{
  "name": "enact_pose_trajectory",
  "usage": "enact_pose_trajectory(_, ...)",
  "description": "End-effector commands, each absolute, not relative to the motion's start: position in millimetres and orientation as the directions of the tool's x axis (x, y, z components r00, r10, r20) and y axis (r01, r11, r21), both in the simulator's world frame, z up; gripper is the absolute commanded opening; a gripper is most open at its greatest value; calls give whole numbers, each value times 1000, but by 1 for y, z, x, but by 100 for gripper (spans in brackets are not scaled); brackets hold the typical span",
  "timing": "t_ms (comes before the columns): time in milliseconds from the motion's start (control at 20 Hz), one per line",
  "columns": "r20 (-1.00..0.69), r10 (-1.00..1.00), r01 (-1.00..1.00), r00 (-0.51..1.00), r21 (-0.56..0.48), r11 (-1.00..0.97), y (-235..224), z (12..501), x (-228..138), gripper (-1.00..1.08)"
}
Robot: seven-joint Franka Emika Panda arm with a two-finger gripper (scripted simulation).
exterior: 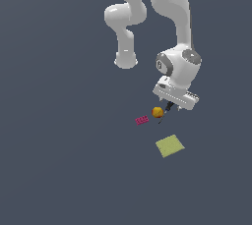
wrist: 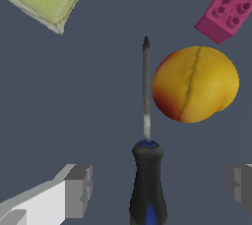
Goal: Pick up a designated object from a clutter of objects.
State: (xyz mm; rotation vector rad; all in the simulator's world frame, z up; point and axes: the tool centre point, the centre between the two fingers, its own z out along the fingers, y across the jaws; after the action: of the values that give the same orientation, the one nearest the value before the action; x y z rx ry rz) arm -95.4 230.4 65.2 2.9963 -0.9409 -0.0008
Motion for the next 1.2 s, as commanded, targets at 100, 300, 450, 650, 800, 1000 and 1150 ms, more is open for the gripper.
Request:
enact_pose_trajectory(100, 0, -572, -572, 820, 1, -820, 230, 63, -95, 100)
enact_pose_trajectory(300, 0, -572, -572, 820, 1, -820, 230, 51, -96, 100)
enact_pose_trajectory(450, 0, -573, -573, 820, 1, -820, 230, 37, -96, 100)
enact_pose_trajectory(650, 0, -574, -574, 819, 0, -819, 230, 21, -96, 100)
enact_pose_trajectory(800, 0, -574, -574, 819, 0, -819, 231, 16, -96, 100)
enact_pose_trajectory(1000, 0, -574, -574, 819, 0, -819, 230, 15, -96, -100)
enact_pose_trajectory(1150, 0, -574, -574, 819, 0, -819, 230, 15, -96, -100)
